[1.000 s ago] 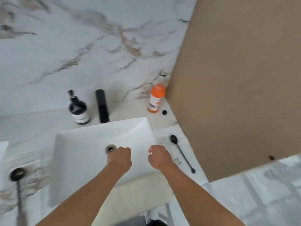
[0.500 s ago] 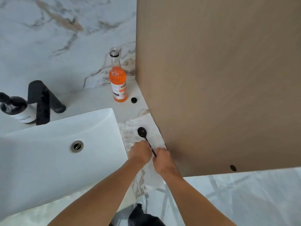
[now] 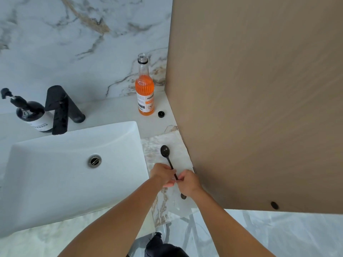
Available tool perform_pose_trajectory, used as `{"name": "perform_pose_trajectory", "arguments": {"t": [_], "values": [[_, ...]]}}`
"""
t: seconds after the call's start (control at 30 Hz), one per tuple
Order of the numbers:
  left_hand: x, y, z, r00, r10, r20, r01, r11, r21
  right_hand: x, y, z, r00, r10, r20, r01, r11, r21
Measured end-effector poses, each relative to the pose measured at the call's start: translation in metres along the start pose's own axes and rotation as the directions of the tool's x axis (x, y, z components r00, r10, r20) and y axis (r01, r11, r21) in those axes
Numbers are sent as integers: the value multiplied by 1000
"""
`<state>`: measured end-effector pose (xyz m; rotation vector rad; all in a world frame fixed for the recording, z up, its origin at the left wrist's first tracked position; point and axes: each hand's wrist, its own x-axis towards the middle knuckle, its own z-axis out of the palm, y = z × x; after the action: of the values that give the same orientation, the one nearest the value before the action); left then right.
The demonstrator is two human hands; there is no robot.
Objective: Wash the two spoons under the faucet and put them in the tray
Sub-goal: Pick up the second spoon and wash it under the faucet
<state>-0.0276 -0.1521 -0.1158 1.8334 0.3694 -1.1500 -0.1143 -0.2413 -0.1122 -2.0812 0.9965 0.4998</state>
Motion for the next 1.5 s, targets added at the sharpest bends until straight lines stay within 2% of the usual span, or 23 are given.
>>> {"name": "perform_pose_trajectory", "arguments": {"t": [0.2, 0.37, 0.63, 0.7, 0.77, 0.87, 0.93, 1.03, 1.13, 1.2, 1.33, 1.5], "values": [[-23, 7, -55, 999, 40, 5, -40, 999, -26, -13, -44, 4, 991, -13, 135, -6, 990, 143], [-29, -1, -125, 995, 92, -23, -94, 992, -90, -29, -104, 39, 975, -52, 217, 1, 974, 227], [-38, -15, -255, 990, 143, -17, -142, 990, 23, -55, -183, 115, 950, -54, 308, -35, 961, 276], [-34, -13, -289, 973, 177, -149, -190, 979, -76, -57, -196, 132, 955, -43, 295, -42, 960, 275], [-31, -6, -323, 923, 211, -323, -281, 941, -188, -59, -206, 147, 961, -48, 272, -25, 965, 261], [-35, 17, -359, 877, 259, -405, -383, 886, -262, -62, -218, 164, 956, -42, 289, -40, 962, 271], [-40, 39, -370, 912, 261, -316, -367, 865, -343, -63, -225, 169, 951, -45, 305, -53, 951, 304], [-49, 71, -372, 965, 240, -111, -264, 858, -440, -60, -233, 167, 946, -54, 319, -69, 930, 362], [-50, 88, -362, 975, 220, -26, -205, 848, -488, -54, -236, 157, 942, -50, 331, -76, 931, 356], [-47, 95, -354, 973, 229, -34, -213, 825, -524, -48, -235, 151, 943, -48, 328, -70, 939, 337], [-35, 104, -344, 972, 221, -77, -213, 700, -682, -37, -230, 139, 947, -49, 317, -55, 949, 311], [-28, 108, -339, 971, 169, -171, -239, 627, -741, -27, -225, 131, 944, -73, 323, -28, 954, 298]]}}
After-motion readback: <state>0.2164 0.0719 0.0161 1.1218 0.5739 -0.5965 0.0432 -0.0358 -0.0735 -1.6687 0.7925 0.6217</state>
